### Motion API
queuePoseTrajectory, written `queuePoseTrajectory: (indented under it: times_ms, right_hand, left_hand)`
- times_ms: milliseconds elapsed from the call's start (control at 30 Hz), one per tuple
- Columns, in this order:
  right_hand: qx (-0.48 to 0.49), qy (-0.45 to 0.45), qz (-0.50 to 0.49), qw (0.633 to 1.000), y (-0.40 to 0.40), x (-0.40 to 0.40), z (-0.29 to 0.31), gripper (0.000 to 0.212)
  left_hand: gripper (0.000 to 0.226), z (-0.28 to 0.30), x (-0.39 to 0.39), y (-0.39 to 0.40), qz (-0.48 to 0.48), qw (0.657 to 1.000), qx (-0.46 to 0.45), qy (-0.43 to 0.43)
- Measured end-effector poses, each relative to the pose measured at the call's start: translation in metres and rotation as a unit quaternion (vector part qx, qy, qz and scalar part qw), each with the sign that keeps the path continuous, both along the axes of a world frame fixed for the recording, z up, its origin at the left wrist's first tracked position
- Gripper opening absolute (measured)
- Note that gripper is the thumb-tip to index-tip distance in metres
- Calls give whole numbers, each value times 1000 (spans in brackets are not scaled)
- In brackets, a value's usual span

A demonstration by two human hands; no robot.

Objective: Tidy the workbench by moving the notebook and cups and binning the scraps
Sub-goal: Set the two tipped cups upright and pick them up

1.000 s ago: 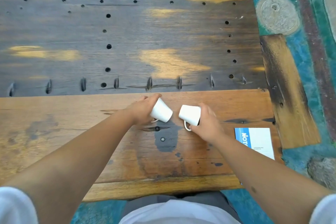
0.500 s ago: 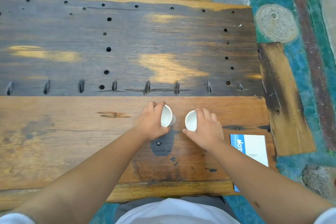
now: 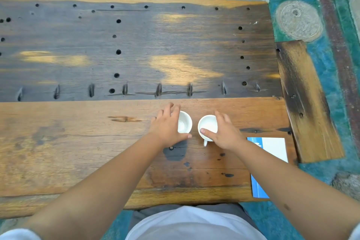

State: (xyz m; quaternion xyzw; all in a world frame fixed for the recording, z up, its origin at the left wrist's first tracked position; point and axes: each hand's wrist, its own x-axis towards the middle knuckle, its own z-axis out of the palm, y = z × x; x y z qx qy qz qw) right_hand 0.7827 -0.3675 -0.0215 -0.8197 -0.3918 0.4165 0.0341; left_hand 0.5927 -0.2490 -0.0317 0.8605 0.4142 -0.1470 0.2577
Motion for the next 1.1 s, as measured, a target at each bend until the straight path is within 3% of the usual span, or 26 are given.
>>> queuePoseTrajectory:
  times_ms: [167,500,800,1100]
  right_hand:
    - [12,-48,110,993,-11,0,3,113]
    - [39,-73,145,986,-3,-8,-2,103]
    - [35,-61,114,991,-6,-11,-1,103]
    - [29,-87,113,989,-11,-19,6,99]
  left_hand:
    - [113,-2,-17,12,-108,990,-75,-43]
    - [103,-1,-13,5,-42,998,-26,-37]
    - [108,-2,-15,2,10,994,-89,-63]
    - [108,6,-22,-16,-3,997,-52,-49]
